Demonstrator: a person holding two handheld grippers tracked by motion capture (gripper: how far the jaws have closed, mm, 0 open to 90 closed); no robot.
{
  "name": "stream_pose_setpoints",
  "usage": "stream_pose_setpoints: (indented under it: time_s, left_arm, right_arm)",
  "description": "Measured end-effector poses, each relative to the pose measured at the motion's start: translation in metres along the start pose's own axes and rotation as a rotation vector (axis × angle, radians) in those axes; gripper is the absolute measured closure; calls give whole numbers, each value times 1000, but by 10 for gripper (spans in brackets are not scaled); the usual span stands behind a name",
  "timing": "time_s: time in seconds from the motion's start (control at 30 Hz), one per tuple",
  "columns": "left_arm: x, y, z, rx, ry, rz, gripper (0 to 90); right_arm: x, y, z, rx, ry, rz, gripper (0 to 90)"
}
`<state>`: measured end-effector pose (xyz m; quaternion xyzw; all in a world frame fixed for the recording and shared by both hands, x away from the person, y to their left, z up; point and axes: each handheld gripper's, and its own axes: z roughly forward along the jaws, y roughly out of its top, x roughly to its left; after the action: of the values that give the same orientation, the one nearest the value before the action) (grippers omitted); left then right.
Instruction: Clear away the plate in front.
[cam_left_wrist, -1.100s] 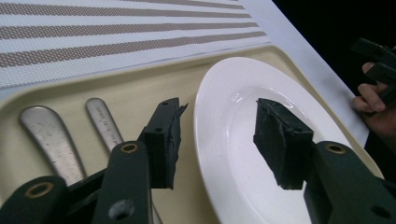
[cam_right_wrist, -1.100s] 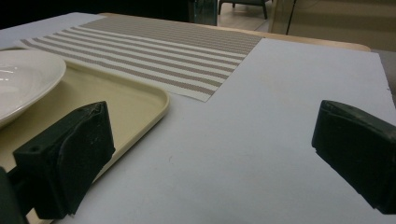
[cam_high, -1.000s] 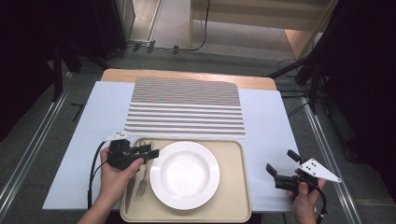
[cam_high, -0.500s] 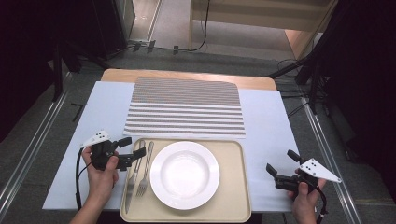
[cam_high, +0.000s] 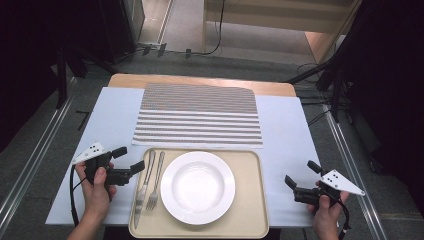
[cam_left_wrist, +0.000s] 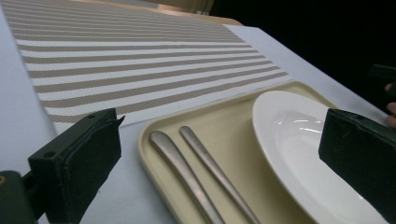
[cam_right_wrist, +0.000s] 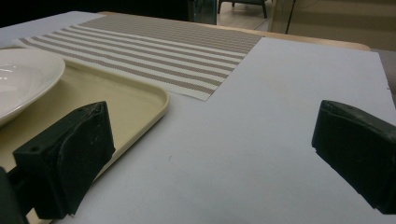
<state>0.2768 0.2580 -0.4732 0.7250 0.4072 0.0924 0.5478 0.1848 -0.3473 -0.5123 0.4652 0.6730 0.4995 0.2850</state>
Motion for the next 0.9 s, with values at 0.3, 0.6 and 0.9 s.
stream_pose_setpoints:
  time_s: [0.3, 0.6, 0.9]
  left_arm:
    - [7, -5, -12, -12, 42, 41, 0]
    - [16, -11, -27, -36, 106, 62, 0]
    - [25, -18, -41, -40, 151, 75, 0]
  right_arm:
    - [0, 0, 0, 0, 0, -1, 0]
    - [0, 0, 0, 3, -3, -3, 0]
    - [0, 0, 1, 3, -3, -4, 0]
